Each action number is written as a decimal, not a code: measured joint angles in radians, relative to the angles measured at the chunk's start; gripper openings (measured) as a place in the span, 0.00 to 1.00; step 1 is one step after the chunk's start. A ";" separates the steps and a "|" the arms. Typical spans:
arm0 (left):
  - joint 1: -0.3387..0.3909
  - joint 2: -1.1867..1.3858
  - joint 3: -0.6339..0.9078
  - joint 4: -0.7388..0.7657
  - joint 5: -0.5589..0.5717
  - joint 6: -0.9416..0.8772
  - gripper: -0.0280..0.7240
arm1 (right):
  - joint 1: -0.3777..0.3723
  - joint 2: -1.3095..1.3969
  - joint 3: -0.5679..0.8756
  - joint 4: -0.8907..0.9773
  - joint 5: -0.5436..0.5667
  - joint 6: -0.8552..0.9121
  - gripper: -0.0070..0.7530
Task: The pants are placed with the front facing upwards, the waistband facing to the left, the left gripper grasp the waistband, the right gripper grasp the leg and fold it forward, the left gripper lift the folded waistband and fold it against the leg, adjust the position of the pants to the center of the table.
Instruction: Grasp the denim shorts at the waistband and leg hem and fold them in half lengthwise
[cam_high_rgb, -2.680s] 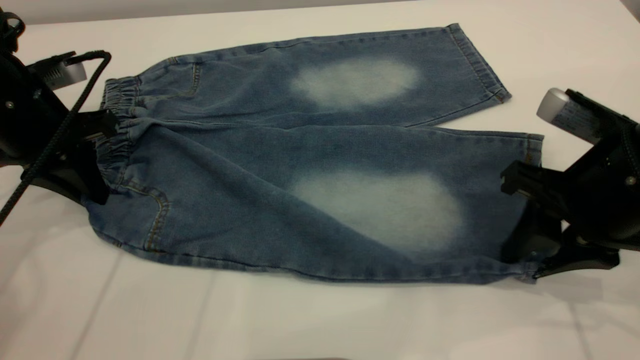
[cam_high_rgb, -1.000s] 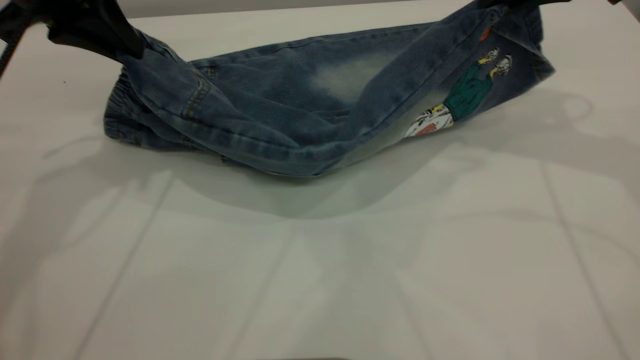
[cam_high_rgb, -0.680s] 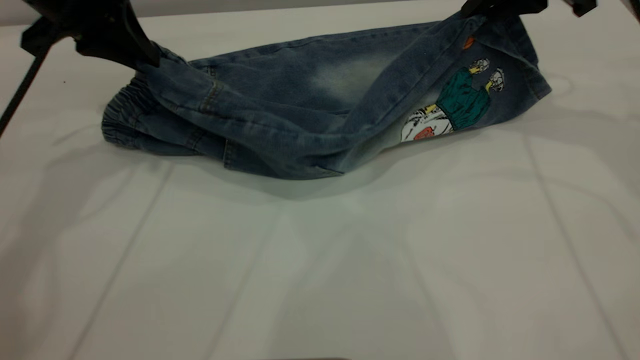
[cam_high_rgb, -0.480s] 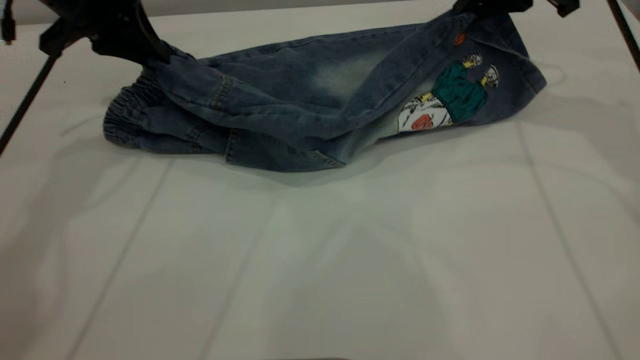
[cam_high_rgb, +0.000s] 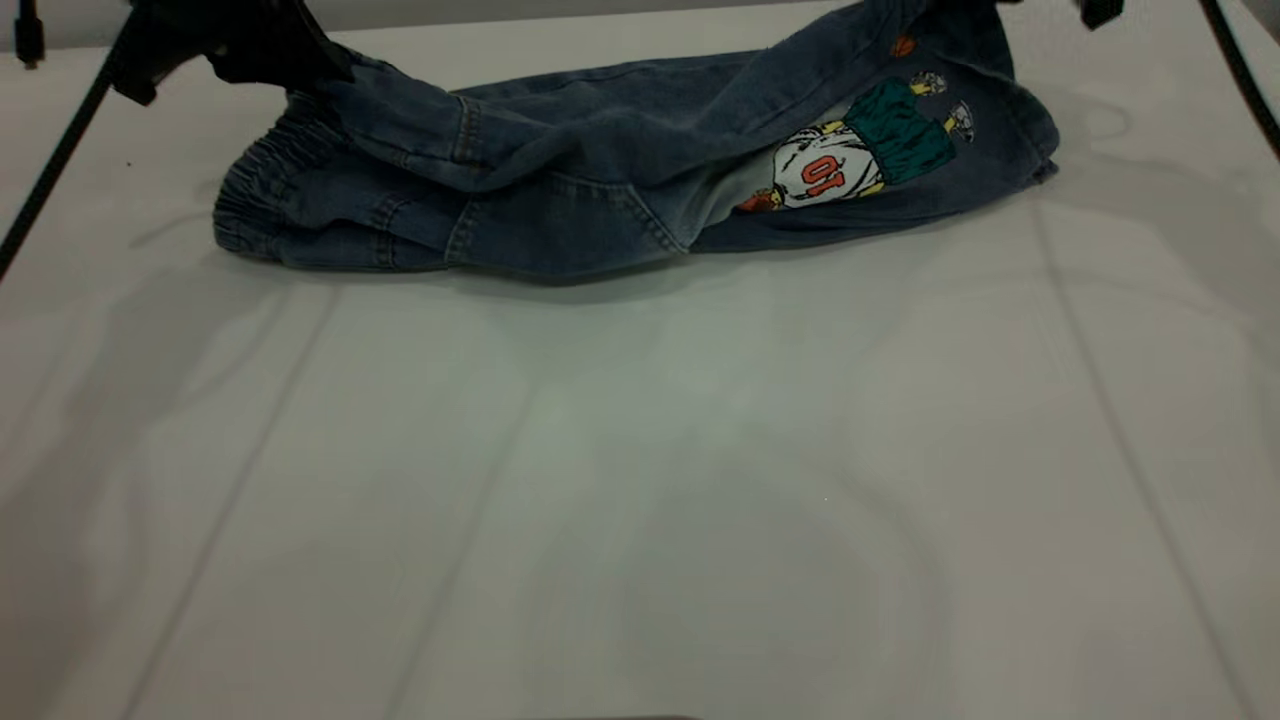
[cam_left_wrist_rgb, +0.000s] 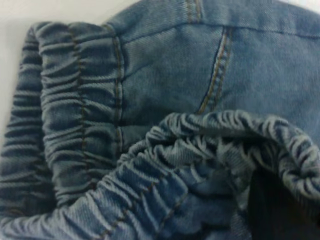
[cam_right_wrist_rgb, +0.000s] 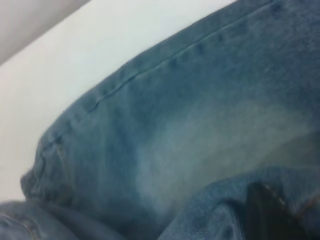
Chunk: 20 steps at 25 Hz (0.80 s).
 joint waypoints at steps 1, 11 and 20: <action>0.000 0.012 0.000 -0.024 -0.011 -0.007 0.11 | -0.004 0.014 -0.002 0.022 -0.002 0.005 0.04; 0.000 0.048 -0.008 -0.210 -0.181 -0.015 0.12 | -0.062 0.069 -0.003 0.242 -0.036 0.009 0.04; 0.000 0.048 -0.009 -0.219 -0.249 -0.018 0.13 | -0.062 0.103 -0.003 0.352 -0.081 0.007 0.05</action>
